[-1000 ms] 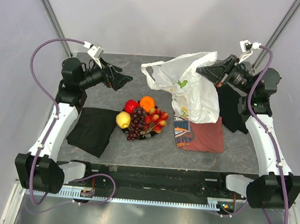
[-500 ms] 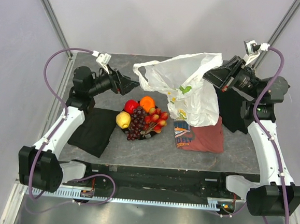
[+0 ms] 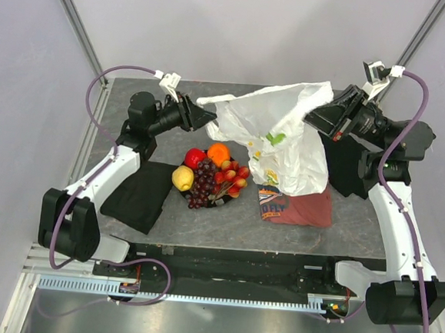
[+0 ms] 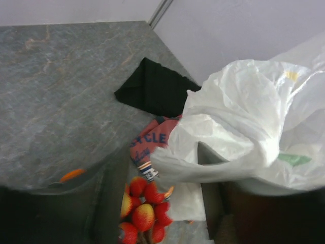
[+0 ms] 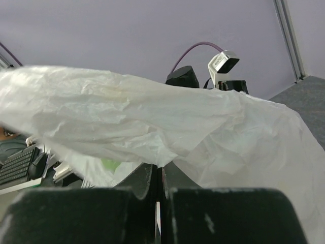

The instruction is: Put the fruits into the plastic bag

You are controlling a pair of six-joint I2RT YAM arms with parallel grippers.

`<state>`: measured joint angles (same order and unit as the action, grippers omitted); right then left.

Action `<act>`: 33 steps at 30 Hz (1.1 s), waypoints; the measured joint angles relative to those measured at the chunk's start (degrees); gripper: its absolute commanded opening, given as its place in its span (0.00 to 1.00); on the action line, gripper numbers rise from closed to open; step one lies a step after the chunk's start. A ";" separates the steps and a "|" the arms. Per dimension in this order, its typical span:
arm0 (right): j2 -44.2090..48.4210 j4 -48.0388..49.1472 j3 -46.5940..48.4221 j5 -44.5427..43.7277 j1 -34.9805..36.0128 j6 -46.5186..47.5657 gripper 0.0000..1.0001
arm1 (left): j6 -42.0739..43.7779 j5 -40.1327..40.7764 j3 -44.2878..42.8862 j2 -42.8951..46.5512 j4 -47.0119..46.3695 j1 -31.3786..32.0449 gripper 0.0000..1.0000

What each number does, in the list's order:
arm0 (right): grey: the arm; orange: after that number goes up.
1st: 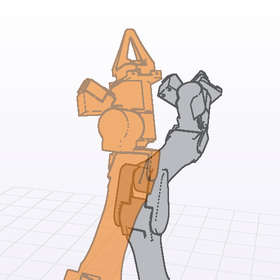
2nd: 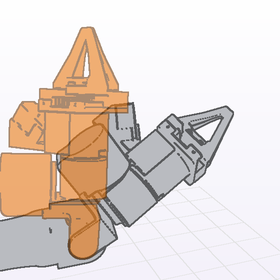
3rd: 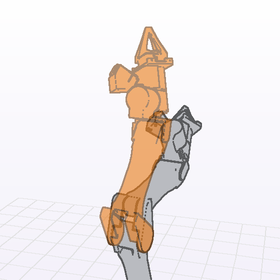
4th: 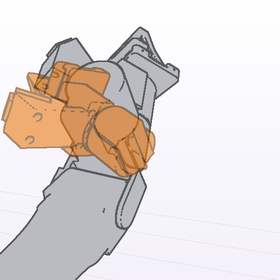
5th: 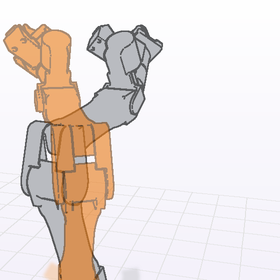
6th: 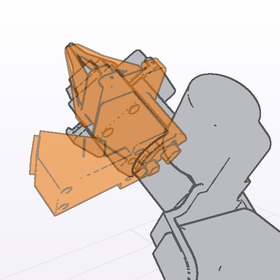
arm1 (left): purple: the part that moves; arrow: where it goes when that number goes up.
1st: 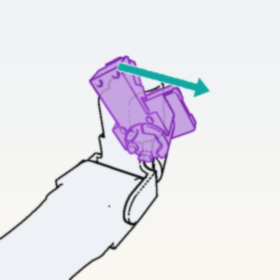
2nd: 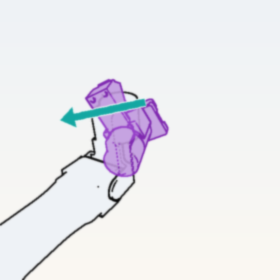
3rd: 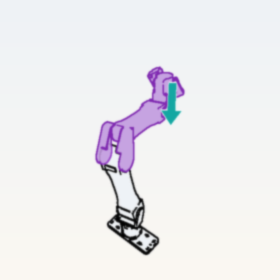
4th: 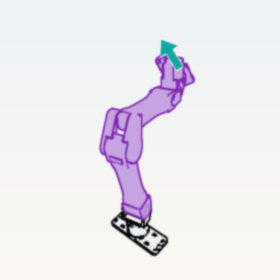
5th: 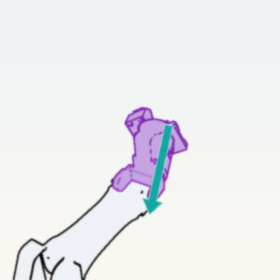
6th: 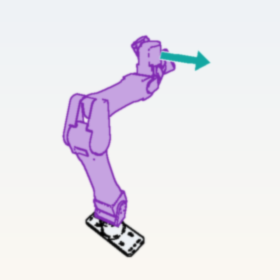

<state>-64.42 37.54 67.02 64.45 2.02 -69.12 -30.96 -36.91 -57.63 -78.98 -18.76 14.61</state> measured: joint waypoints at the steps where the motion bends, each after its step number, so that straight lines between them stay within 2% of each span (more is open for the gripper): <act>1: 0.13 0.13 0.00 0.20 0.00 -0.09 0.00 | -0.66 0.35 -0.22 -0.44 -0.37 0.46 0.10; 2: 0.26 0.04 0.00 0.26 0.00 -0.02 0.00 | -0.94 0.52 -0.31 -0.79 -0.98 0.85 0.02; 5: 0.85 -3.76 0.13 0.17 0.02 4.57 0.00 | -1.36 1.05 -0.33 -0.85 -1.68 1.62 0.02; 10: 0.59 -24.48 2.82 -4.83 0.07 24.11 0.00 | -0.42 2.99 -0.74 2.40 -0.17 1.81 0.02; 15: -3.34 -37.55 4.07 -15.58 2.58 40.26 0.00 | 3.98 4.35 -4.33 6.43 4.13 1.81 0.02; 19: -10.36 -45.68 7.15 -30.99 12.09 52.11 0.00 | 9.46 6.97 -5.22 9.46 7.54 1.81 0.01; 22: -15.93 -49.86 10.29 -41.31 18.40 58.80 0.00 | 14.03 10.49 -5.11 11.13 9.68 1.79 0.01; 25: -22.23 -52.48 15.56 -49.96 21.11 64.02 0.00 | 18.51 14.40 -4.79 12.87 11.26 1.75 0.02; 33: -33.33 -50.90 20.44 -60.76 24.28 69.37 0.01 | 23.69 19.17 -1.86 17.16 15.45 1.60 0.02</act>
<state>-97.76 -13.37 87.46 3.68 26.30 0.25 -7.27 -17.74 -59.48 -61.82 -3.31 16.21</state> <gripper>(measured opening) 0.007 0.033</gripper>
